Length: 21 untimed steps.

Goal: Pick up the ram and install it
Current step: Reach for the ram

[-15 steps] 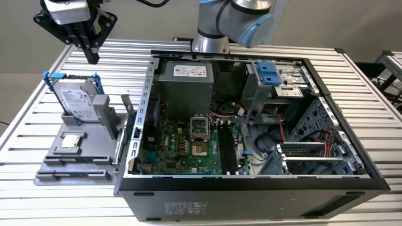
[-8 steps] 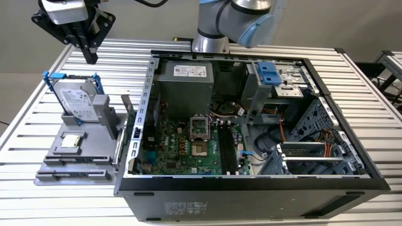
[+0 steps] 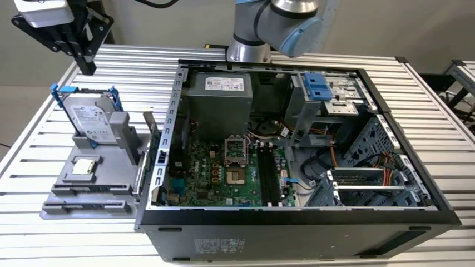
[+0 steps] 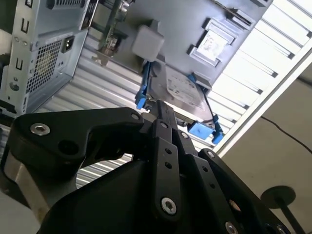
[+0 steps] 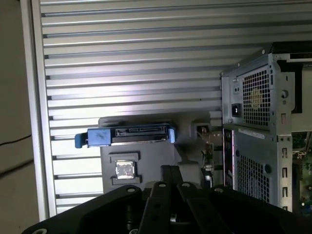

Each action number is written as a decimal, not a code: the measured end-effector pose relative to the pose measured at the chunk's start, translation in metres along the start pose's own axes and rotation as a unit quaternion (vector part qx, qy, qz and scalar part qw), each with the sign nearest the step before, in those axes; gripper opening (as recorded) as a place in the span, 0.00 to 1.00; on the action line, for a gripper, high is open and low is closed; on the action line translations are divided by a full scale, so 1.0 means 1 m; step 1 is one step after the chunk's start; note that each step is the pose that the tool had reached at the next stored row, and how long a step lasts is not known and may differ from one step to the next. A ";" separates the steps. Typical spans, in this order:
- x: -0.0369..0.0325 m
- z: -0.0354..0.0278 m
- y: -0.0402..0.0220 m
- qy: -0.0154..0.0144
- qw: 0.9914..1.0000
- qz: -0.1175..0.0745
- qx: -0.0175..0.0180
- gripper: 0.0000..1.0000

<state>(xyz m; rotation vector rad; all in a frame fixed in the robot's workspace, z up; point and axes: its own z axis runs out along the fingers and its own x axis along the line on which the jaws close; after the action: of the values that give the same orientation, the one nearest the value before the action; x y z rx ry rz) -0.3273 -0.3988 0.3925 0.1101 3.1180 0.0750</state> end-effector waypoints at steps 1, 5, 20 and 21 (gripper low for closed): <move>0.0036 0.0000 -0.0003 0.000 1.000 0.000 0.000 0.00; 0.0121 -0.0002 -0.0009 0.000 1.000 0.000 0.000 0.00; 0.0111 0.0009 -0.0235 0.000 1.000 0.000 0.000 0.00; 0.0108 0.0010 -0.0279 0.001 1.000 0.000 0.000 0.00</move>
<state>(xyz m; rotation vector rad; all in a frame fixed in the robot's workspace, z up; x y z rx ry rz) -0.3400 -0.4258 0.3900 0.1104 3.1190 0.0750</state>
